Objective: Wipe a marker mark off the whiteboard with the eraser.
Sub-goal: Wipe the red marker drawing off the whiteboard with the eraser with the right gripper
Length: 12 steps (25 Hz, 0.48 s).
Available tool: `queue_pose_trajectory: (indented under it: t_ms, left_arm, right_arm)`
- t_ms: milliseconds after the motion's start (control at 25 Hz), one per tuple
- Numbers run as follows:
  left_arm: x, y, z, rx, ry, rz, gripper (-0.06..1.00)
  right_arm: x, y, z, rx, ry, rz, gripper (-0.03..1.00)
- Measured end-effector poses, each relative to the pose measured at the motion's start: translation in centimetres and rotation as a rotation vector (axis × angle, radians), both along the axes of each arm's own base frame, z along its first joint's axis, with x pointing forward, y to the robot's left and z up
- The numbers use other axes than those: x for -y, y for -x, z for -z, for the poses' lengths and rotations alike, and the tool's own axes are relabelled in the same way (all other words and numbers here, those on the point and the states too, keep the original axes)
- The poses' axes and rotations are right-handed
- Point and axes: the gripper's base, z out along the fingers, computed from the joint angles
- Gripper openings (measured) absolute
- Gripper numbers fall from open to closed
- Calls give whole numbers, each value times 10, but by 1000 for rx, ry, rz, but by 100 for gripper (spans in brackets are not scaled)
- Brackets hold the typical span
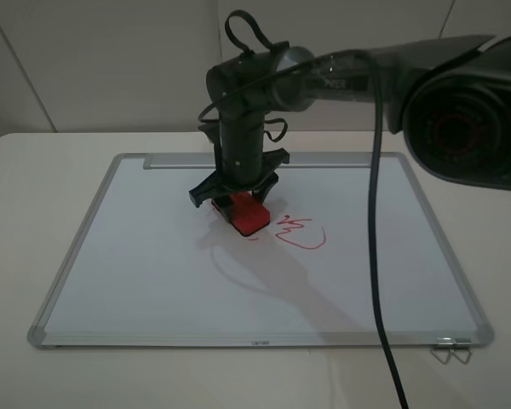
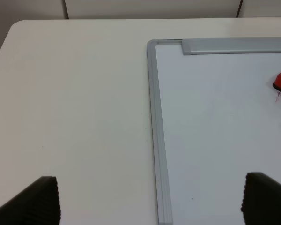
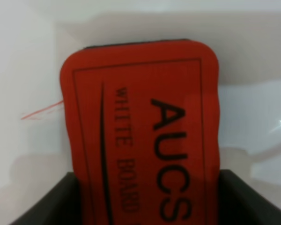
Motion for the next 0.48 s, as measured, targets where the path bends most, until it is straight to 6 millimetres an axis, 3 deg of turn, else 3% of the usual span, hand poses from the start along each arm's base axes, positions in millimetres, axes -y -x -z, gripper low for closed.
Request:
queue_pose_trajectory:
  t_ms: [160, 480]
  left_arm:
    - [0, 0, 0, 0, 0, 0, 77]
    - [0, 0, 0, 0, 0, 0, 77]
  right_arm:
    - [14, -13, 3, 18, -2, 24, 50]
    - [14, -13, 2, 16, -3, 23, 50]
